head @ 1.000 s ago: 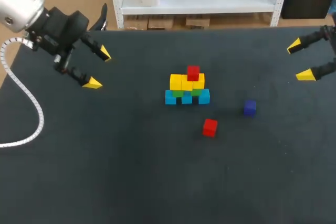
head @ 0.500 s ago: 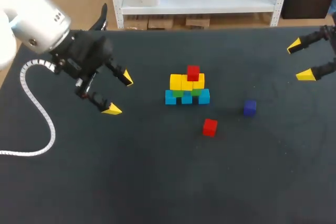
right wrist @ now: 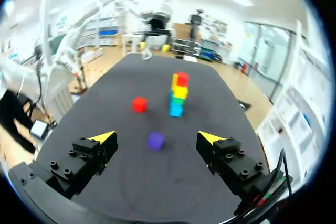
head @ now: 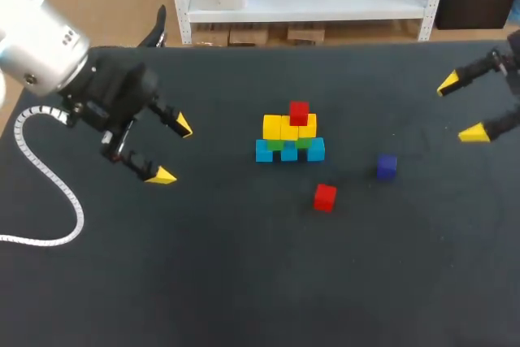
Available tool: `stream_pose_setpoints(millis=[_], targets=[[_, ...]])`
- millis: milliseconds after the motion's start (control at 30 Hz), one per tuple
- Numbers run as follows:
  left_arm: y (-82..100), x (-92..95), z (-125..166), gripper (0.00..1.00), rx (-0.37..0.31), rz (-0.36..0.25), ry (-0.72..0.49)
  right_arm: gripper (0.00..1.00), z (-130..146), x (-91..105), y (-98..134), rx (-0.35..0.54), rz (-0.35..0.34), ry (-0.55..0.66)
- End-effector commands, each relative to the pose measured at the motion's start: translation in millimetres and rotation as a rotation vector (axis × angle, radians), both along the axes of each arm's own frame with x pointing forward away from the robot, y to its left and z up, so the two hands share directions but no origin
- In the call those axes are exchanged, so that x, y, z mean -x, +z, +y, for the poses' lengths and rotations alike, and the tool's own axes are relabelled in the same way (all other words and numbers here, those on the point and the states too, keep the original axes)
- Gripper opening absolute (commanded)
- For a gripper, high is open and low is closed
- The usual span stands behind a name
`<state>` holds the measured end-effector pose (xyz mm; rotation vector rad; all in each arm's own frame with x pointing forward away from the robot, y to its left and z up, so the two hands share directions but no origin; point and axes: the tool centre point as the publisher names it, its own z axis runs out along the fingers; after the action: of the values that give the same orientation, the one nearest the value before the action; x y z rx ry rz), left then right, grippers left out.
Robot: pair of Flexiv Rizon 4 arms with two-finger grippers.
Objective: Place the blue cubes, place green cubes on the blue cubes, place the yellow cubes on the green cubes, then place the red cubes on the yellow cubes, and place purple cube on the red cubes.
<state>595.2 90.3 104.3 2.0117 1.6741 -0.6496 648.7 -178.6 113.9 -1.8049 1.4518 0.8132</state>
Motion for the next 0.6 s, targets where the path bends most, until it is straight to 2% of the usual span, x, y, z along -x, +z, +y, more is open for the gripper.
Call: stream_pose_setpoints(millis=[33,100,300,367,600], targets=[[-0.2,0.9,1,1.00,0.001,-0.003,0.001,1.00,21,35.4,3,0.069,-0.143,0.128],[-0.2,0.9,1,1.00,0.001,-0.003,0.001,1.00,32,46.5,3,0.087,-0.197,0.197],[-0.2,0.9,1,1.00,0.001,-0.003,0.001,1.00,69,67.6,-8,0.234,-0.391,0.382],[-0.2,0.9,1,1.00,0.001,-0.003,0.001,1.00,80,70.6,-13,0.267,-0.433,0.427],[-0.2,0.9,1,1.00,0.001,-0.003,0.001,1.00,111,68.8,-24,0.332,-0.516,0.549]])
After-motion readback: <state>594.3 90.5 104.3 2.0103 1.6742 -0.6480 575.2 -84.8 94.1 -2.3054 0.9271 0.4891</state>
